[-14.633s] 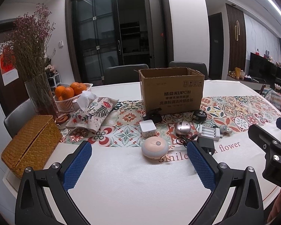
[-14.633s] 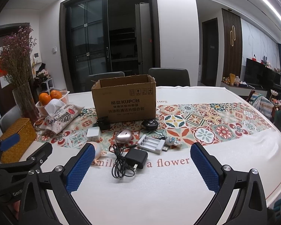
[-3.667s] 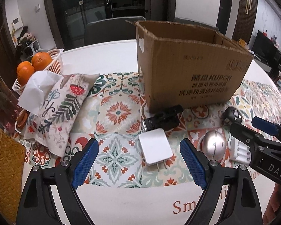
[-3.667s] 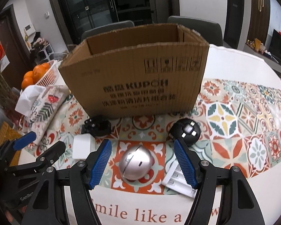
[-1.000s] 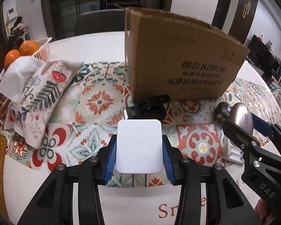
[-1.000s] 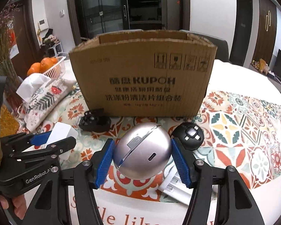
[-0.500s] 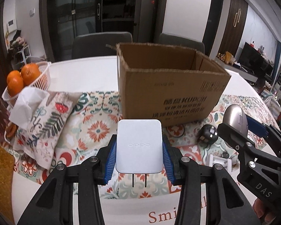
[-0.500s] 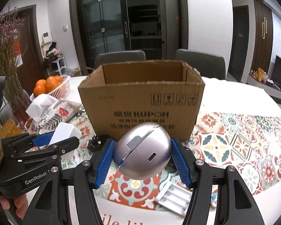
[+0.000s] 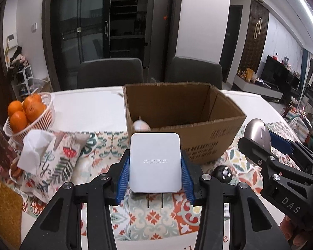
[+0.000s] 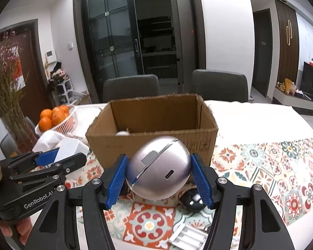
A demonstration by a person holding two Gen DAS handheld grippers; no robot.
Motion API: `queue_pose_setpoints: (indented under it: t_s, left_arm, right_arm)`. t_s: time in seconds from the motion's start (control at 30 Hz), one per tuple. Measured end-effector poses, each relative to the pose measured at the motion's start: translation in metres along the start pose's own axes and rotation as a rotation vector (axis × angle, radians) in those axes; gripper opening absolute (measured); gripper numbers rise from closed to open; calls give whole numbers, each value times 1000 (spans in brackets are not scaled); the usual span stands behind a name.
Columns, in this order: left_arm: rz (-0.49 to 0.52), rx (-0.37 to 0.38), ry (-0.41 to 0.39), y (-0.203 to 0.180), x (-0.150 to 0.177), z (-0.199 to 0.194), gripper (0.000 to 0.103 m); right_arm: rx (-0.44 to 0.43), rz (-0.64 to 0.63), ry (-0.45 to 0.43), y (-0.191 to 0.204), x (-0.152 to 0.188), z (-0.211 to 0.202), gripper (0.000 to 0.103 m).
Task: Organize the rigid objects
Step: 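Carry the white charger in the left tool while the right tool carries the silver mouse to the box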
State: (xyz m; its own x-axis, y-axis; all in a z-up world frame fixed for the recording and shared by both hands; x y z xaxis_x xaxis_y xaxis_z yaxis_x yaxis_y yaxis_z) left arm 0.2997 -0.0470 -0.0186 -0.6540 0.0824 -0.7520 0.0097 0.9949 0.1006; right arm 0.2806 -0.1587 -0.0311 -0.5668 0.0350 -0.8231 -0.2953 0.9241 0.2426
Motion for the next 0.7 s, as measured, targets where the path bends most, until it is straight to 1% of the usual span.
queue_pose_setpoints:
  t_s: [0.17,0.43,0.7]
  left_arm:
    - [5,4,-28,-2,-19,-3,44]
    - [33,-11,-60,-5,-46,-2,44]
    - [54,-20,-61,-7,-68,13,44]
  right_arm:
    - [-1,0,-29,-2,-18,-3,62]
    - [3,2,-45,-8,-44,2,62]
    - [-1,-1,-21,-16,-61,15,62]
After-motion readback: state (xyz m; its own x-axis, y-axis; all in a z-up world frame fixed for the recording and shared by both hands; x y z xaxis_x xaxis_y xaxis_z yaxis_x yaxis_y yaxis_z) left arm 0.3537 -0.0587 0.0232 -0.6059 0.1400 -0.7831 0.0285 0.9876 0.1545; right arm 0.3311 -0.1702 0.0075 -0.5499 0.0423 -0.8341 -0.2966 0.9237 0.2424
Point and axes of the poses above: each gripper's, at about its wrist camera, not at the fingertips, and z roughly the way its jaws point, y to its left, x to its underside, the point moved 7 cm from there along z, roughly the way its jaws point, and after that the axes turned 15 degrees about -x, right-handed, at the moved point
